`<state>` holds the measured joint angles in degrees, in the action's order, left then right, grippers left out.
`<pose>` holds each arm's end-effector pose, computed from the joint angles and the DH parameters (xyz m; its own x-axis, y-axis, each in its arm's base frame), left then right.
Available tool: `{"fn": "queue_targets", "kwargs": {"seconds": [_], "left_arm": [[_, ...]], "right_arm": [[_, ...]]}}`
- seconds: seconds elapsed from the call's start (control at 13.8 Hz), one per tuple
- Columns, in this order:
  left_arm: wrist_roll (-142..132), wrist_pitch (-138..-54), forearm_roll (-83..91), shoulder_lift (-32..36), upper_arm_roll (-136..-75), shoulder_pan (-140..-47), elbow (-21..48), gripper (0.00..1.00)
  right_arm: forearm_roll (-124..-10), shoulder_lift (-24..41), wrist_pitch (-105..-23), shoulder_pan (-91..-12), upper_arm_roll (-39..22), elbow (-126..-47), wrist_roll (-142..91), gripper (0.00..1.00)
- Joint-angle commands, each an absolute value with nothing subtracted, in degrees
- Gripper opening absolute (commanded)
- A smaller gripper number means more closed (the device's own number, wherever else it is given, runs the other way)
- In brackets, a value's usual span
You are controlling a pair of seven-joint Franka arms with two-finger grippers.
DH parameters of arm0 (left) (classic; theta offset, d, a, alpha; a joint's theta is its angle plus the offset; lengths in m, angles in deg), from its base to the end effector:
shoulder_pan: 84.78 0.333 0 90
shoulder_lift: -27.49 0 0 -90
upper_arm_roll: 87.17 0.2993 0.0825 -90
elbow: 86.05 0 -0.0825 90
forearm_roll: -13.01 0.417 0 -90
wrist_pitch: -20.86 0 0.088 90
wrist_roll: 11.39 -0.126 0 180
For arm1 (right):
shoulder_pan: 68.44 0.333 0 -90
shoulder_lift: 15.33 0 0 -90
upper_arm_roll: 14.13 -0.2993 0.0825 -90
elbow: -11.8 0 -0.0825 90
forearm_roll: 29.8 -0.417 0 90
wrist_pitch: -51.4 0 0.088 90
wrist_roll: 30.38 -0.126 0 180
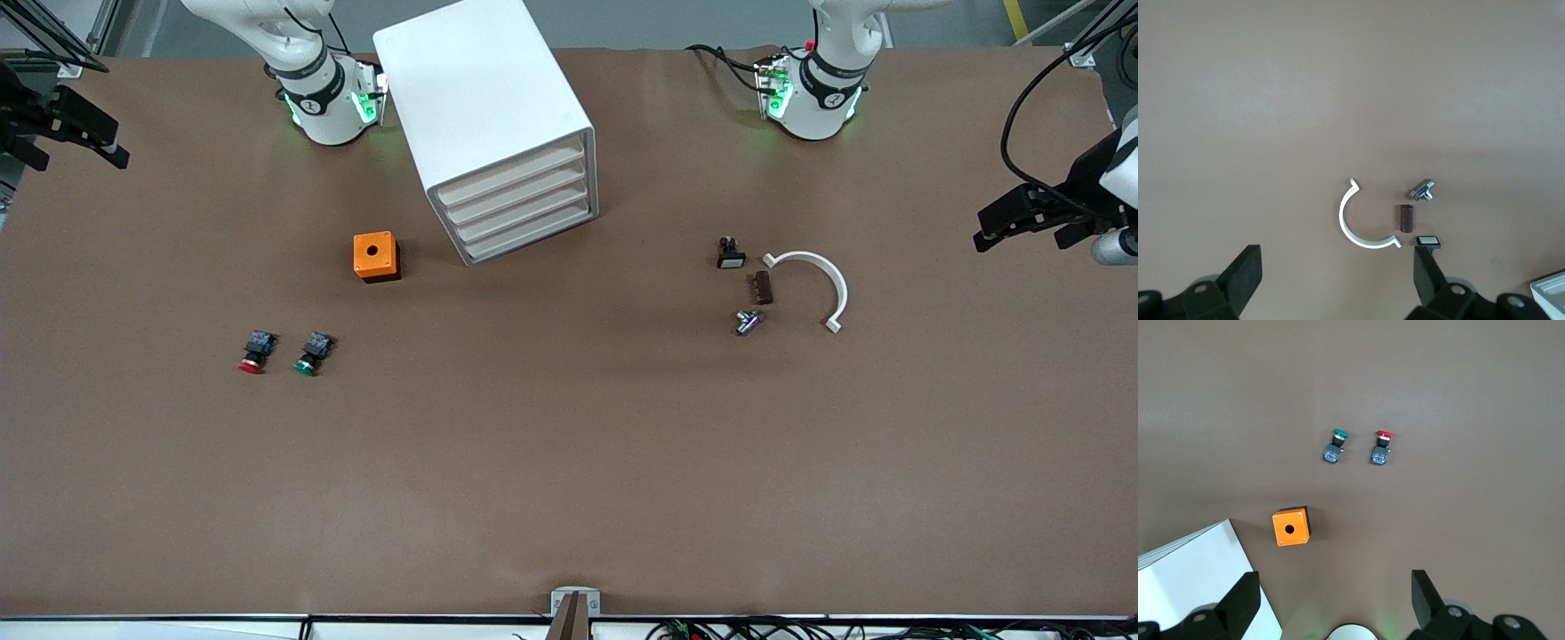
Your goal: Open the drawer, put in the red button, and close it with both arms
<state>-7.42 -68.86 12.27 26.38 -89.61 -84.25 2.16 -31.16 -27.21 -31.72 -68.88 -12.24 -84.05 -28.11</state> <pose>0.5928 -0.0212 0.5927 0.9993 0.0359 0.0060 0.0358 -0.9993 0.0142 0.5109 -0.0193 0.6414 0.9999 0.0026 -0.0137 0.0022 -0.9995 -0.0310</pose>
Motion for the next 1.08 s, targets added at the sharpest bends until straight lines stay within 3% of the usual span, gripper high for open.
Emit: {"fn": "queue_targets", "kwargs": {"seconds": [0.0, 1.01], "left_arm": [[-6.9, -68.1, 12.9, 25.4, -89.6, -84.3, 1.5, 1.00], [-3.1, -67.7, 11.5, 12.2, -90.3, -87.0, 1.0, 1.00]], "right_arm": [[-30.5, -28.6, -31.7, -68.5, -12.1, -85.1, -28.2, 1.00], [-30.5, -28.6, -31.7, -68.5, -12.1, -85.1, -28.2, 1.00]]}}
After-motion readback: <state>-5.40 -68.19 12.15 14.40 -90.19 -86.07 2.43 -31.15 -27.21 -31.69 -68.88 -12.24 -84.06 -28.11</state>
